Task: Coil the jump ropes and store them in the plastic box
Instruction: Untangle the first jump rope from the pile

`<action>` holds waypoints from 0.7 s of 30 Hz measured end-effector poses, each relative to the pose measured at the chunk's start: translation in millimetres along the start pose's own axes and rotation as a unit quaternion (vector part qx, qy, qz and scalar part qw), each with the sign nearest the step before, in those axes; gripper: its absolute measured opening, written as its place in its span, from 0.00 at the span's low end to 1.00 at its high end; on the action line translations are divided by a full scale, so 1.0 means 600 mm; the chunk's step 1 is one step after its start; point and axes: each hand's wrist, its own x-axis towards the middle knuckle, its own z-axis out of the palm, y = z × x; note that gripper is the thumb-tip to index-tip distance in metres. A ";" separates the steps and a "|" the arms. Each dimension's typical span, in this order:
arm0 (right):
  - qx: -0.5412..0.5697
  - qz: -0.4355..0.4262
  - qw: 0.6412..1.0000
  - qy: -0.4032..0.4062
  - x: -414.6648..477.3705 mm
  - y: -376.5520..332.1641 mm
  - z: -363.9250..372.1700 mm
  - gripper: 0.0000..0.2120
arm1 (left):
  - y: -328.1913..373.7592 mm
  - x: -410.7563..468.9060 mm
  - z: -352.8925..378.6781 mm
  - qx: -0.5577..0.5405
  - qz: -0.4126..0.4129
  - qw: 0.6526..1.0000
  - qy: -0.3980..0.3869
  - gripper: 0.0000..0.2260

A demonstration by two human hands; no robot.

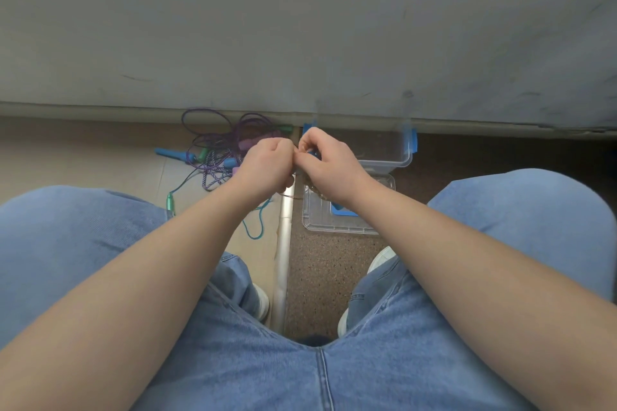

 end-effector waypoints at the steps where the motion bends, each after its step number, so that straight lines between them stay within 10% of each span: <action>1: 0.007 -0.001 1.000 0.001 -0.001 0.001 -0.002 0.05 | 0.002 -0.002 0.002 -0.025 -0.007 1.000 -0.009 0.16; 7: -0.049 -0.073 0.996 -0.022 -0.002 0.009 -0.032 0.07 | 0.021 -0.015 0.003 -0.233 -0.105 0.955 -0.153 0.24; 11: -0.144 -0.142 0.976 -0.080 0.005 0.017 -0.071 0.08 | 0.018 -0.005 -0.003 -0.165 -0.080 0.956 -0.228 0.17; 21: -0.262 -0.100 0.956 -0.084 0.057 0.085 -0.132 0.09 | 0.015 0.059 0.051 -0.121 -0.011 0.990 -0.075 0.17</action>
